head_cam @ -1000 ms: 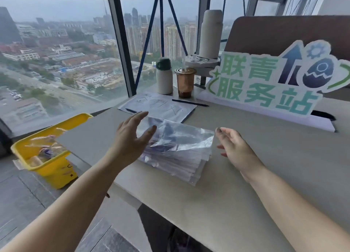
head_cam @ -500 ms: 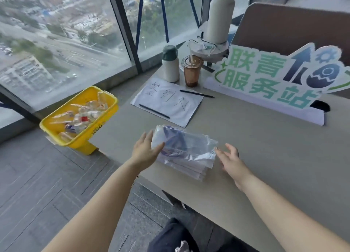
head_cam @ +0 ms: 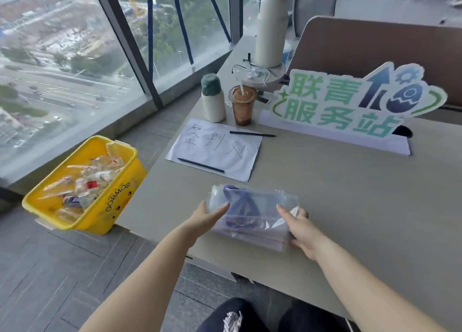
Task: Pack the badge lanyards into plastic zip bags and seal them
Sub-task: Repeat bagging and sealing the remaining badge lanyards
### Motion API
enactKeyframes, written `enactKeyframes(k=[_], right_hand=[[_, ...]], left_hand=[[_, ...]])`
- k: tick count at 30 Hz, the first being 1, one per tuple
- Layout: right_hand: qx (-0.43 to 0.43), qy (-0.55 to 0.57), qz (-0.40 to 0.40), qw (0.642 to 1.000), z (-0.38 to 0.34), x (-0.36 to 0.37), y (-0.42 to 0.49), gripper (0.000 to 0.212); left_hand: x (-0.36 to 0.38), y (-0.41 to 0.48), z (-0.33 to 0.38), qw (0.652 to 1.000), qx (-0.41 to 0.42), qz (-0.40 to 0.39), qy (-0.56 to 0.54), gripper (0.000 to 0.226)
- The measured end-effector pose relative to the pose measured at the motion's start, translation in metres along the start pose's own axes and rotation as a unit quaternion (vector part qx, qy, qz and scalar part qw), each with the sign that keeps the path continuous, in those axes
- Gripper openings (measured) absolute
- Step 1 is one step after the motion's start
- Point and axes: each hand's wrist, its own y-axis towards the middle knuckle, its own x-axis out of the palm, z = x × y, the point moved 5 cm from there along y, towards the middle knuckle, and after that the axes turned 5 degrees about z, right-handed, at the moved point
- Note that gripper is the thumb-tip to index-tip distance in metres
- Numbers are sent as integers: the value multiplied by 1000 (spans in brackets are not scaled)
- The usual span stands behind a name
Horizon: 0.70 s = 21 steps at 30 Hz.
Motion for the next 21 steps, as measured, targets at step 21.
enactKeyframes(k=[21], right_hand=[[69,30,-36,996,-3,-9,29,19]], left_hand=[[15,11,6,996,-90,-15,18,45]])
